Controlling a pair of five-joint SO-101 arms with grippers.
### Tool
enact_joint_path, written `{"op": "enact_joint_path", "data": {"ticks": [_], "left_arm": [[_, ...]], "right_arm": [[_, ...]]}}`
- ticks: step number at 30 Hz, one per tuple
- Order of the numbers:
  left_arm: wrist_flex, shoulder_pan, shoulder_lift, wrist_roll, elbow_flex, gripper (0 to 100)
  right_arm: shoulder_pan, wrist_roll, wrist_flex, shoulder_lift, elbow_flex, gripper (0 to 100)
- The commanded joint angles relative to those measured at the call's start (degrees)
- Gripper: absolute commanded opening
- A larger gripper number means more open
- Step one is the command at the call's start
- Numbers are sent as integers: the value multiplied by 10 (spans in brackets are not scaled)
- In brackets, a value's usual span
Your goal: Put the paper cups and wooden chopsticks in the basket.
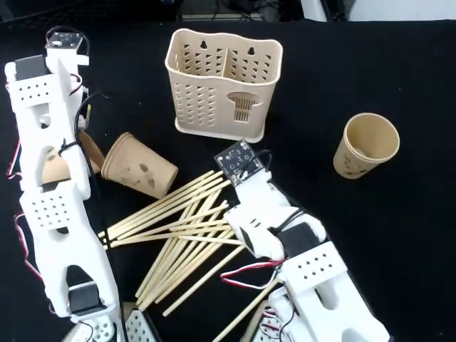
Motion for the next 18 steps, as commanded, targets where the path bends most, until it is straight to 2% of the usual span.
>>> {"op": "enact_joint_path", "data": {"ticks": [1, 12, 18], "left_arm": [[6, -11, -41, -3, 0, 30], [5, -29, -332, -1, 180, 30], [5, -10, -510, 72, 255, 30]], "right_arm": [[-7, 1, -11, 0, -3, 188], [-4, 0, -12, 0, 6, 188], [-4, -31, -12, -1, 5, 157]]}}
